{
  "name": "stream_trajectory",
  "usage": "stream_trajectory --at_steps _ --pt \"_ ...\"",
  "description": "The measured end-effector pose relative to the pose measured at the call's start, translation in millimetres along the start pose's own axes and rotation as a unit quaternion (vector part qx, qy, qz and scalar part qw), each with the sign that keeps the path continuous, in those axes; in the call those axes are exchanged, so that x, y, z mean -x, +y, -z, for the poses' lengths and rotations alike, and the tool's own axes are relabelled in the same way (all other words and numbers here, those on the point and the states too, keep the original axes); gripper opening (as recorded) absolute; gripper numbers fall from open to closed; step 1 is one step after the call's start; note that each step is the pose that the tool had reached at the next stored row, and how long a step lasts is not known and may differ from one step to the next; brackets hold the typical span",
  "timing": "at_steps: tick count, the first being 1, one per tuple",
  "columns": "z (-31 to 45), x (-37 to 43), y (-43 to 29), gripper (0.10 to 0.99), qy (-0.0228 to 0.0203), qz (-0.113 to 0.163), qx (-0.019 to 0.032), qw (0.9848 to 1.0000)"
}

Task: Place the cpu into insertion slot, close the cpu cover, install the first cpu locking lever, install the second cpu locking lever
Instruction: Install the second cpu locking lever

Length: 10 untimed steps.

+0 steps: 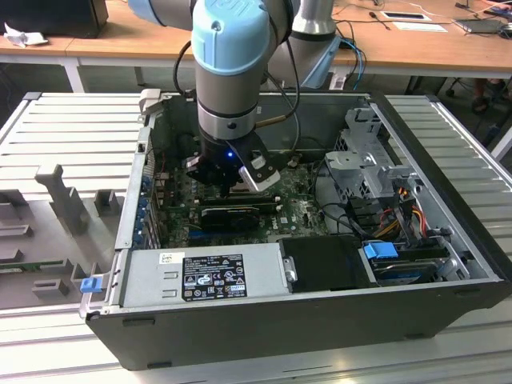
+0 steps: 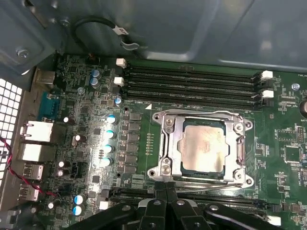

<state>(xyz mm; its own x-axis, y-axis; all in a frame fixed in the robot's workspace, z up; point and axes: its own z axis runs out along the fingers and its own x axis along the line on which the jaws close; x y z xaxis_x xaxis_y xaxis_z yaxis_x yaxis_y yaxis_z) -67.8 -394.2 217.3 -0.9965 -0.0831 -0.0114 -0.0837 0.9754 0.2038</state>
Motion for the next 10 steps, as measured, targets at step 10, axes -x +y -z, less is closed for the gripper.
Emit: stream_trajectory --at_steps 10 --pt "-8.5 -6.7 -2.9 0.106 -0.0007 0.000 0.0086 1.0000"
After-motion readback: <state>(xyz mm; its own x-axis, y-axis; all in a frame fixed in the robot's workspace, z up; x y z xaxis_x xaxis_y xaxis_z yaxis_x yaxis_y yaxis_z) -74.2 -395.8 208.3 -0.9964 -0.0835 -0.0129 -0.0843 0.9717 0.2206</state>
